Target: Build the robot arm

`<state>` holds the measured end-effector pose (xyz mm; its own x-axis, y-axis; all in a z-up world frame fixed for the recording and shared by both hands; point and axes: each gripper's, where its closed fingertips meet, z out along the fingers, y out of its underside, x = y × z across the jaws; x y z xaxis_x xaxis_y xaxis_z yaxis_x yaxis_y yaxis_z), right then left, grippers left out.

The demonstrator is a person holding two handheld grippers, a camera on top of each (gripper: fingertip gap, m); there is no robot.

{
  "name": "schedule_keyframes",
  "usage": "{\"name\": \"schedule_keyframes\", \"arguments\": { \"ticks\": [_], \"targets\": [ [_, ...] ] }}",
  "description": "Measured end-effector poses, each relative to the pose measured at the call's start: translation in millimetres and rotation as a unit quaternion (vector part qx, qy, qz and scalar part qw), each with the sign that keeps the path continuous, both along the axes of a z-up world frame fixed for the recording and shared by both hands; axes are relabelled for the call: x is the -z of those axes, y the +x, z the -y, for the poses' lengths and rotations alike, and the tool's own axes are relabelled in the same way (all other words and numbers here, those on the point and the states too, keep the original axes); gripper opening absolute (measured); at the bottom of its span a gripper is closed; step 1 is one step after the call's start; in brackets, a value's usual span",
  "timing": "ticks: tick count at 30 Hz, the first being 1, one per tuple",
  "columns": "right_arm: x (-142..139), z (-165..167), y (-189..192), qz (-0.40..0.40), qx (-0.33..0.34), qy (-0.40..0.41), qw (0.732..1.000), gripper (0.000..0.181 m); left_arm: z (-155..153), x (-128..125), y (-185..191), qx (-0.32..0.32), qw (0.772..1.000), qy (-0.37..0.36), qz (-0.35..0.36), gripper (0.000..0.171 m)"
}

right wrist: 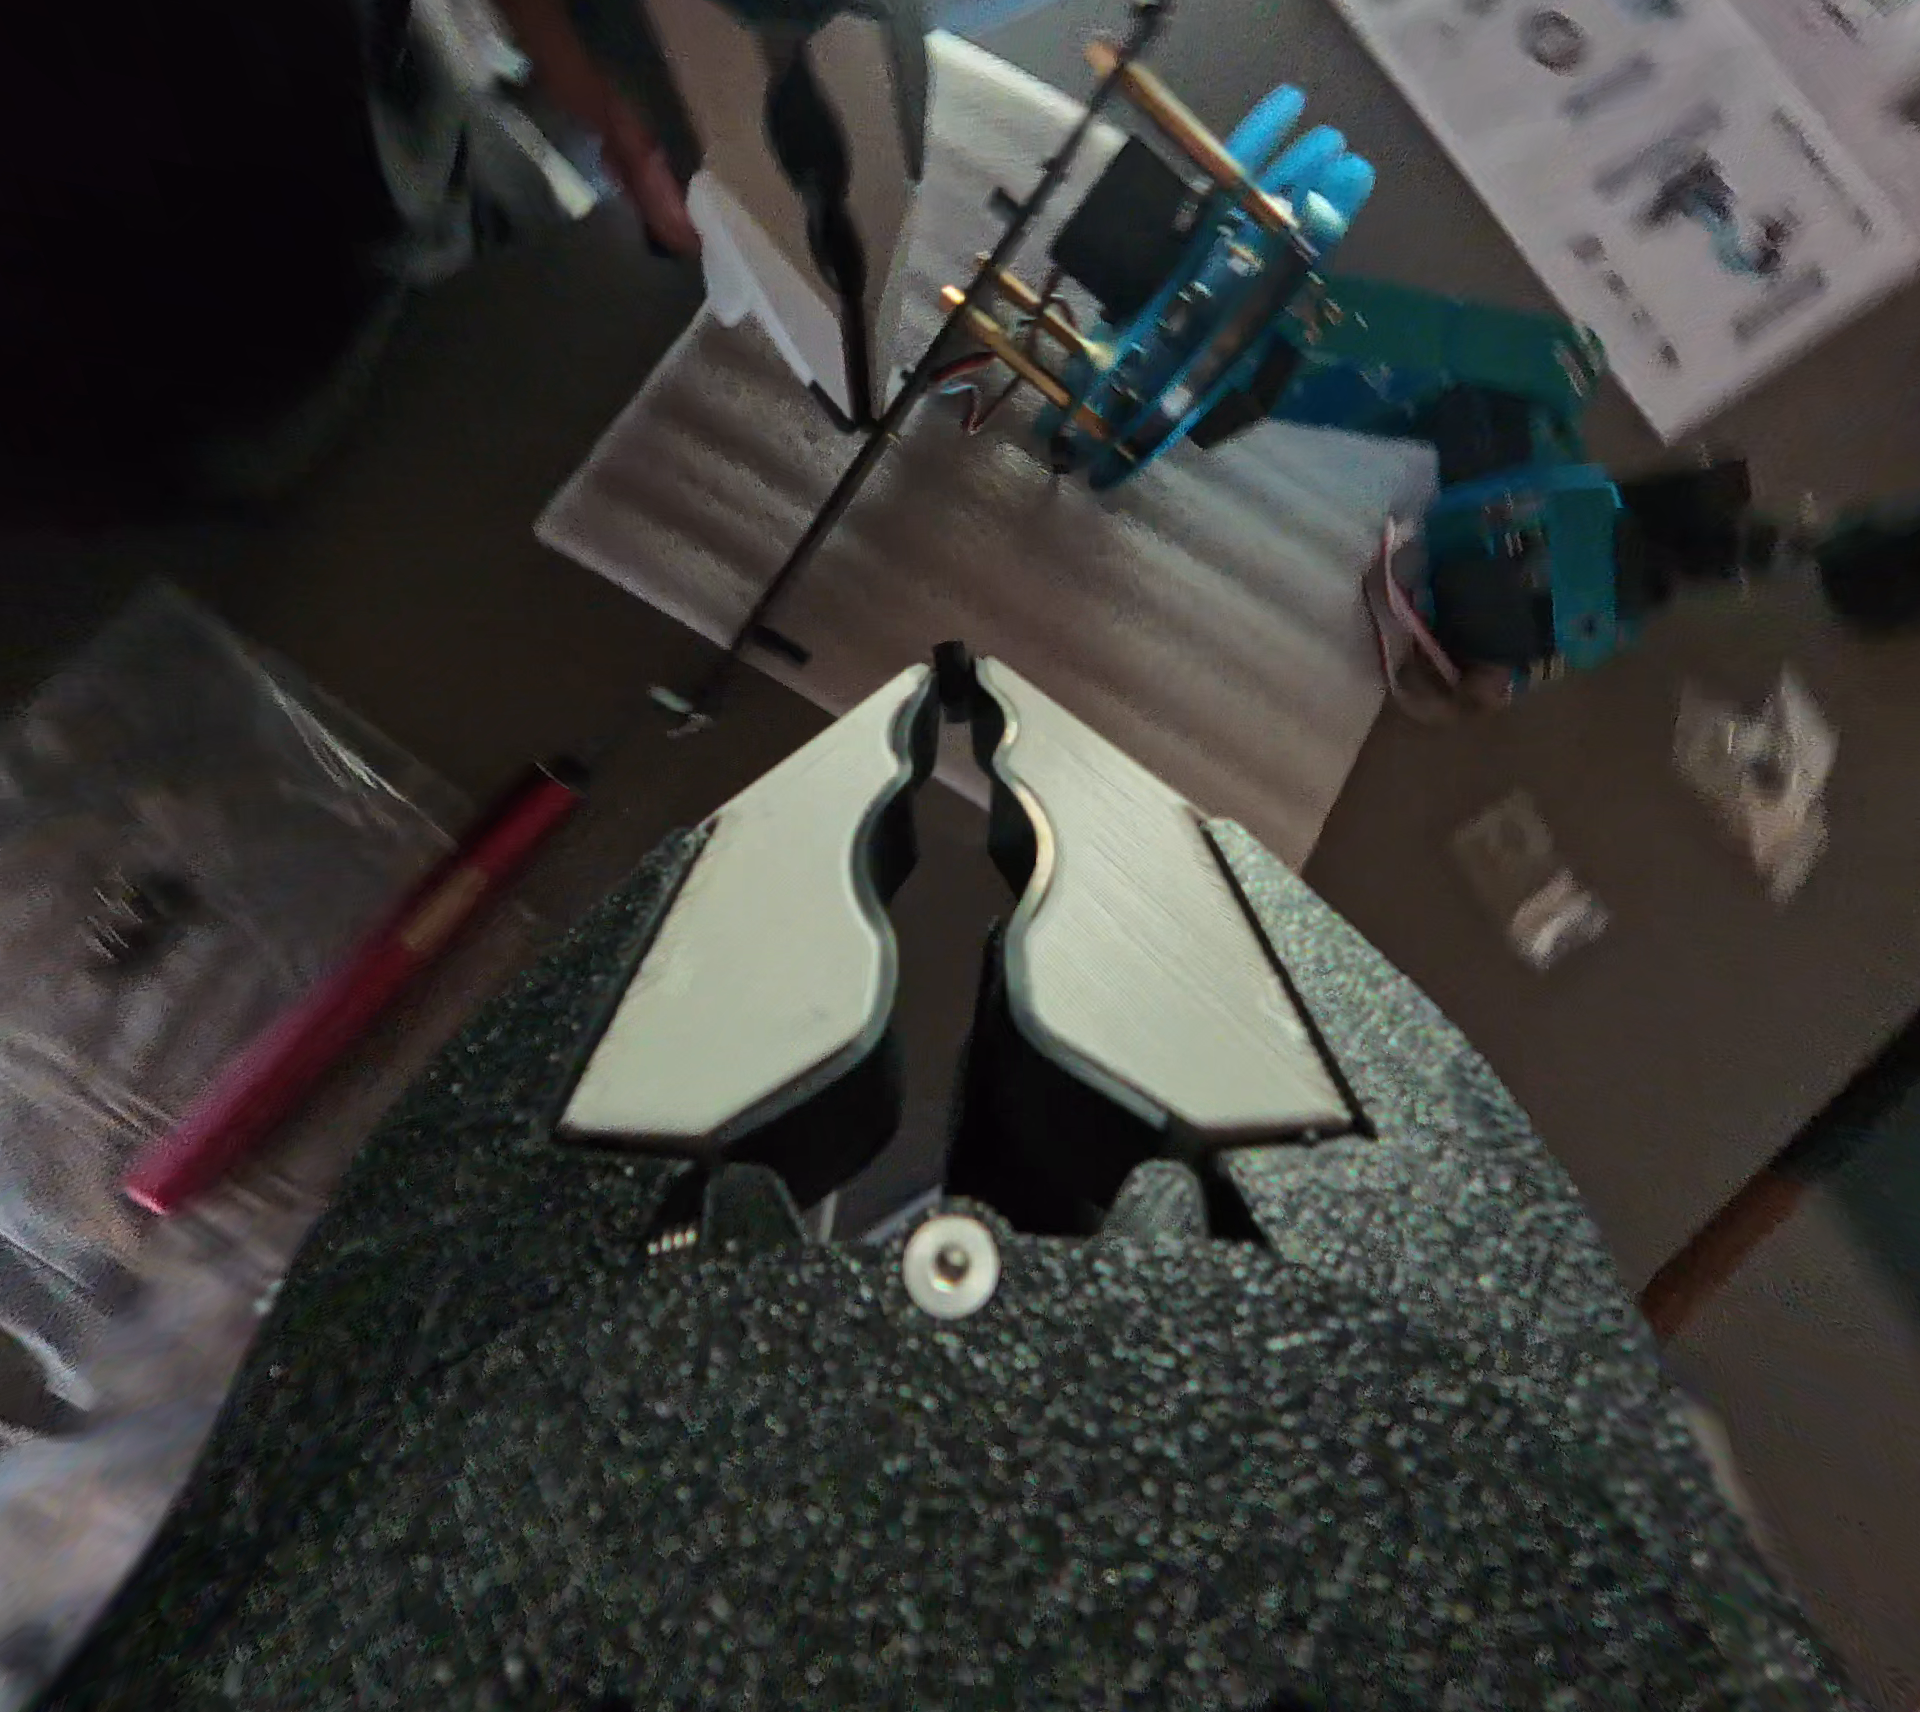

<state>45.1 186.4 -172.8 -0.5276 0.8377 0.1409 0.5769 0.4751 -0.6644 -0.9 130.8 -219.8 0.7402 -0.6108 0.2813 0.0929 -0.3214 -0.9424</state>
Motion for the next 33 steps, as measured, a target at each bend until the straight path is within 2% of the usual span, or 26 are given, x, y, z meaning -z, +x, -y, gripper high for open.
{"name": "schedule_keyframes", "arguments": {
  "ticks": [2, 4, 7, 10, 18, 33],
  "targets": [
    [16, -2, -20, -0.003, -0.108, 0.022, 0.994, 0.006, 0, 0, 0, 0.002, 1.0, 0.001, -0.002, 0.0],
    [33, 6, -37, -0.017, -0.189, 0.009, 0.982, 0.006, 0, 0, 0, 0.003, 1.0, 0.002, -0.006, 0.0],
    [53, 24, -51, -0.043, -0.269, -0.033, 0.962, 0.006, 0, 0, 0, 0.004, 1.0, 0.004, -0.006, 0.0],
    [59, 37, -56, -0.072, -0.318, -0.058, 0.944, 0.005, 0, 0, 0, 0.008, 1.0, 0.006, 0.005, 0.0],
    [52, 43, -59, -0.111, -0.362, -0.049, 0.924, 0.005, -2, -1, 0, 0.011, 1.0, 0.004, 0.013, 0.0],
    [58, 46, -59, -0.126, -0.421, 0.037, 0.897, 0.006, -3, -1, 1, 0.009, 1.0, 0.0, 0.012, 0.0]
  ]
}}
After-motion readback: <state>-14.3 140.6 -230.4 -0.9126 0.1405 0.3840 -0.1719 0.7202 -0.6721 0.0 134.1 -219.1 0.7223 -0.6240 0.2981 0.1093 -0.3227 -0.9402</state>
